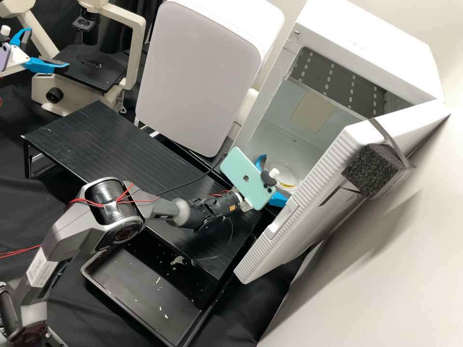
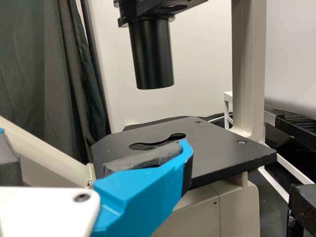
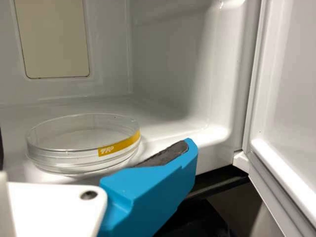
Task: Take the petri dish out of the incubator
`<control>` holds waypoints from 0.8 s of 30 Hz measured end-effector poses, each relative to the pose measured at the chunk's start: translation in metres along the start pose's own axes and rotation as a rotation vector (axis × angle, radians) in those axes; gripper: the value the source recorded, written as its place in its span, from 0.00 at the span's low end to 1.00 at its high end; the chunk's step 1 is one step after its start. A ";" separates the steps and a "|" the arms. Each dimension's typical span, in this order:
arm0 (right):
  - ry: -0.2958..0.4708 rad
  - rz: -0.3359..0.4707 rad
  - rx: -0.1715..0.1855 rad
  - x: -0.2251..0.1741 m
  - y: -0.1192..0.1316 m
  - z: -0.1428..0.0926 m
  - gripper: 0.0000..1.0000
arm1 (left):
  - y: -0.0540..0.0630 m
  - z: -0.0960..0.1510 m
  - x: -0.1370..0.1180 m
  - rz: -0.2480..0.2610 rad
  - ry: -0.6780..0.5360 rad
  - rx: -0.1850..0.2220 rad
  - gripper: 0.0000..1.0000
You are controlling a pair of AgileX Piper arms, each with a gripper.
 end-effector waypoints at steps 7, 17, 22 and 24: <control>-0.002 -0.002 0.000 0.000 0.000 0.000 0.00 | 0.000 0.000 0.000 0.000 0.000 0.000 1.00; -0.003 -0.015 -0.011 0.001 -0.004 0.003 0.00 | 0.000 0.000 0.000 0.000 0.000 0.000 1.00; -0.007 -0.020 -0.012 0.003 -0.006 0.006 0.00 | 0.000 0.000 0.000 0.000 0.000 0.000 1.00; -0.006 -0.021 -0.012 0.003 -0.006 0.005 0.00 | 0.000 0.000 0.000 0.000 0.000 0.000 1.00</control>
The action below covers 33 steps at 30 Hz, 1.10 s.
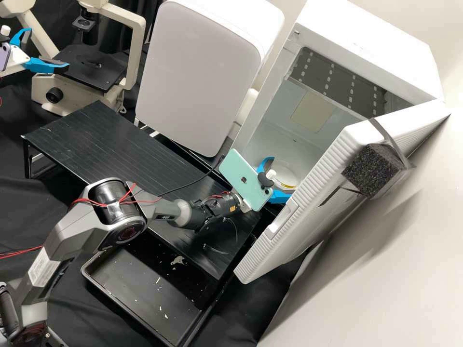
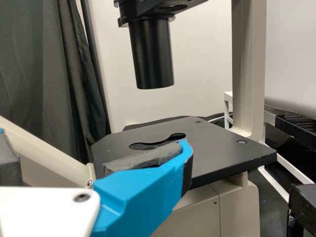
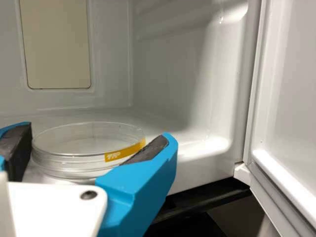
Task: Take the petri dish out of the incubator
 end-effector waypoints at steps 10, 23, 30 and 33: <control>0.008 -0.009 0.006 0.000 -0.001 -0.001 0.00 | 0.000 0.000 0.000 0.000 0.000 0.000 1.00; 0.021 -0.028 0.014 0.000 -0.002 -0.001 0.00 | 0.000 0.000 0.000 0.000 0.000 0.000 1.00; 0.053 -0.036 0.036 -0.016 0.000 0.004 0.00 | 0.000 0.000 0.000 0.000 0.000 0.000 1.00; 0.064 -0.031 0.038 -0.030 0.001 0.005 0.00 | 0.000 0.000 0.000 0.000 0.000 0.000 1.00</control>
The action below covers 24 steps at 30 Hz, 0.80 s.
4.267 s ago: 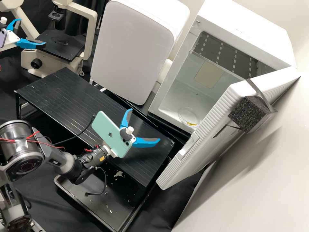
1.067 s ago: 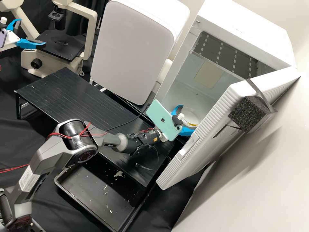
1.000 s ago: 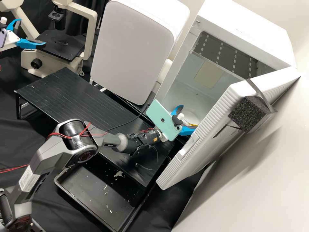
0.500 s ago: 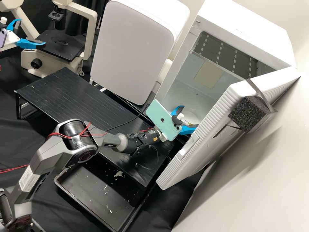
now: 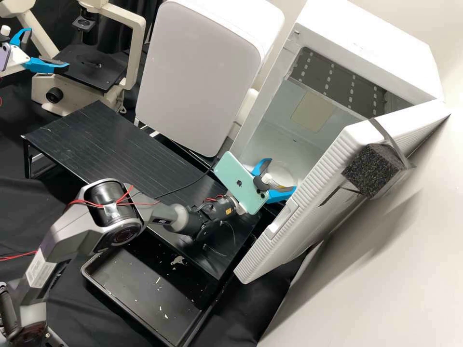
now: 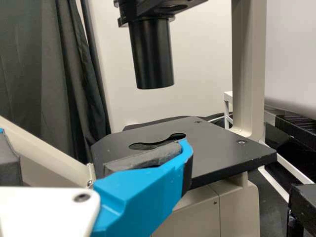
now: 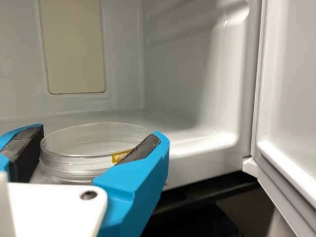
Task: Take the petri dish out of the incubator
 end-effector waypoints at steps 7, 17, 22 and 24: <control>0.050 0.025 0.010 -0.050 -0.002 -0.003 0.00 | 0.000 0.000 0.000 0.000 0.000 0.000 1.00; 0.140 -0.012 0.014 -0.133 -0.018 -0.011 0.00 | 0.000 0.000 0.000 0.000 0.000 0.000 1.00; 0.170 -0.072 0.002 -0.171 -0.031 -0.023 0.00 | 0.000 0.000 0.000 0.000 0.000 0.000 1.00; 0.196 -0.102 -0.010 -0.184 -0.036 -0.029 0.00 | 0.000 0.000 0.000 0.000 0.000 0.000 1.00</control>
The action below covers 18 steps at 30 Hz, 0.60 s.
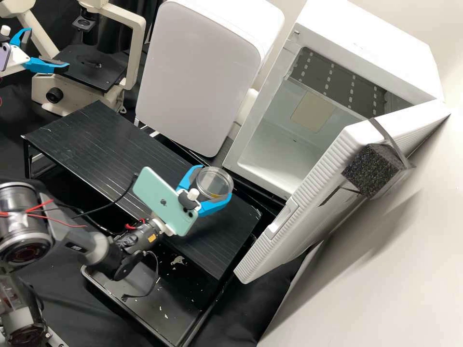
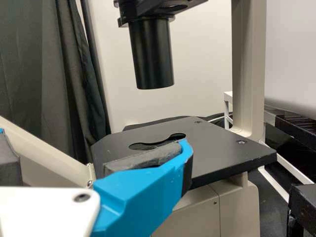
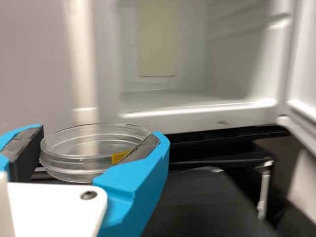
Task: Take the petri dish out of the incubator
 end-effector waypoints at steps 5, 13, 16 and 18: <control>0.059 -0.080 -0.011 -0.024 -0.019 -0.017 0.00 | 0.000 0.000 0.000 0.000 0.000 0.000 1.00; 0.134 -0.174 -0.060 -0.045 -0.043 -0.032 0.00 | 0.000 0.000 0.000 0.000 0.000 0.000 1.00; 0.165 -0.227 -0.090 -0.050 -0.055 -0.037 0.00 | 0.000 0.000 0.000 0.000 0.000 0.000 1.00; 0.185 -0.253 -0.105 -0.051 -0.060 -0.039 0.00 | 0.000 0.000 0.000 0.000 0.000 0.000 1.00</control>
